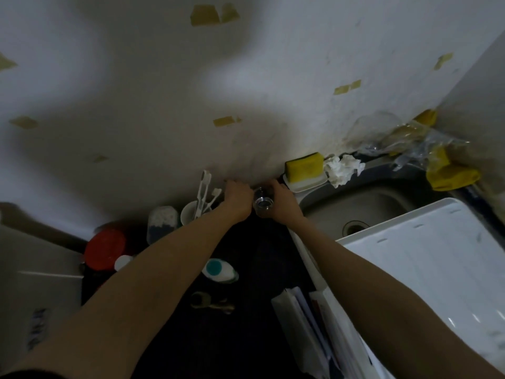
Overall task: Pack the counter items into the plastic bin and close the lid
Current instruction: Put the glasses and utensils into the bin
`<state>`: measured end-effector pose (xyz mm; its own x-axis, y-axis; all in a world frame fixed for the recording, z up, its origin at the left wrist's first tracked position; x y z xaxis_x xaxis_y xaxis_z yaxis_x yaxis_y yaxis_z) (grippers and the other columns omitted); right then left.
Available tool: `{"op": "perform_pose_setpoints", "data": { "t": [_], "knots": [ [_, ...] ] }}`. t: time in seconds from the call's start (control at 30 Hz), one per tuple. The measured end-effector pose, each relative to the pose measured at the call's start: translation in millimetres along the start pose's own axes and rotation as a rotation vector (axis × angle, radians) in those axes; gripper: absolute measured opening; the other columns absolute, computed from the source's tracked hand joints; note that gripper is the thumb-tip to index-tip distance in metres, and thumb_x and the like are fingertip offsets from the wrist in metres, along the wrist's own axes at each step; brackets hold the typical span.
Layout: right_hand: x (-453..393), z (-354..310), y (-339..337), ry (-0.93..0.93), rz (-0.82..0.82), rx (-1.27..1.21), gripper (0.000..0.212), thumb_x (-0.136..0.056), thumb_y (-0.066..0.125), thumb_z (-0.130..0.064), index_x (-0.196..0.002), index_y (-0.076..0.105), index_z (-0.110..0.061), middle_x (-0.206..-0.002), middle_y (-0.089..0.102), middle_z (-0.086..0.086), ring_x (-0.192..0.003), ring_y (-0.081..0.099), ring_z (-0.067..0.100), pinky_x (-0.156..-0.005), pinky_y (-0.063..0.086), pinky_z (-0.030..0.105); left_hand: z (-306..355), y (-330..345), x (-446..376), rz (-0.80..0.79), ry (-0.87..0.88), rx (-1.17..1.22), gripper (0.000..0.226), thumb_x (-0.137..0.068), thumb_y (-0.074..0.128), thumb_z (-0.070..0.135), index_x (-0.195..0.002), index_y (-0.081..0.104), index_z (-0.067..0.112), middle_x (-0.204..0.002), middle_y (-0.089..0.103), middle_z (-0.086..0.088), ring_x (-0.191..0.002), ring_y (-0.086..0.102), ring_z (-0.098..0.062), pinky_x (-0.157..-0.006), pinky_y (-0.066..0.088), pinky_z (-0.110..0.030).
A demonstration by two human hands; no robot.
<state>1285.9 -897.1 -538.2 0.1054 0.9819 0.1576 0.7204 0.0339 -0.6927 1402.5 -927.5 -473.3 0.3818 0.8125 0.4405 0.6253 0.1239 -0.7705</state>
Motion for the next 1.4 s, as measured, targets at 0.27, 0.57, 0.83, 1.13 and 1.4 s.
{"op": "perform_pose_setpoints", "data": {
  "t": [0.27, 0.57, 0.83, 1.13, 1.4],
  "knots": [
    [34.3, -12.4, -69.6, 0.012, 0.163, -0.113, 0.077, -0.056, 0.090, -0.027, -0.123, 0.055, -0.016, -0.116, 0.061, 0.006, -0.101, 0.061, 0.019, -0.075, 0.046, 0.023, -28.0, -48.7, 39.1, 0.132, 0.108, 0.521, 0.054, -0.067, 0.084, 0.024, -0.110, 0.058, 0.007, -0.118, 0.056, -0.014, -0.099, 0.062, -0.033, -0.076, 0.049, -0.036],
    [88.1, -138.1, -156.2, -0.215, 0.188, -0.062, 0.069, -0.056, 0.087, -0.042, -0.117, 0.057, -0.033, -0.110, 0.062, -0.003, -0.097, 0.062, 0.008, -0.081, 0.057, 0.036, -123.8, -102.6, 139.6, 0.333, 0.194, 0.858, 0.069, -0.062, 0.085, 0.040, -0.116, 0.050, 0.016, -0.116, 0.042, -0.003, -0.089, 0.051, -0.019, -0.064, 0.039, -0.027],
    [149.5, -306.5, -131.8, -0.423, 0.039, -0.108, 0.067, -0.062, 0.092, -0.033, -0.121, 0.059, -0.034, -0.106, 0.065, -0.008, -0.090, 0.064, 0.009, -0.080, 0.055, 0.028, -247.1, -69.9, 291.0, 0.460, 0.085, 0.863, 0.072, -0.056, 0.083, 0.049, -0.117, 0.057, 0.022, -0.103, 0.044, 0.002, -0.077, 0.053, -0.013, -0.072, 0.050, -0.032],
    [214.0, -461.7, 11.8, -0.539, -0.276, -0.137, 0.066, -0.058, 0.092, -0.037, -0.116, 0.060, -0.041, -0.108, 0.068, -0.010, -0.096, 0.068, 0.011, -0.088, 0.057, 0.042, -352.7, 68.1, 464.1, 0.365, -0.102, 0.839, 0.060, -0.060, 0.082, 0.051, -0.110, 0.057, 0.029, -0.094, 0.048, 0.005, -0.076, 0.050, -0.008, -0.070, 0.047, -0.027],
    [266.2, -521.7, 162.3, -0.623, -0.535, 0.170, 0.074, -0.067, 0.086, -0.040, -0.130, 0.050, -0.024, -0.110, 0.058, -0.015, -0.094, 0.060, 0.002, -0.084, 0.054, 0.018, -374.3, 231.8, 521.7, 0.168, -0.219, 0.818, 0.065, -0.054, 0.086, 0.053, -0.102, 0.053, 0.025, -0.093, 0.047, 0.008, -0.086, 0.050, -0.016, -0.073, 0.048, -0.035]
  ]
}}
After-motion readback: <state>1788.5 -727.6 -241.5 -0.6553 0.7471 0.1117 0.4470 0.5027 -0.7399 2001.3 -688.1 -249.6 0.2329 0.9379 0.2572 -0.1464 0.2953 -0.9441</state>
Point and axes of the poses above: each hand's wrist, its own x-axis away from the middle knuckle, its own y-axis out of the palm, z = x × y, the point moved 3 cm from there along -x, towards the middle knuckle
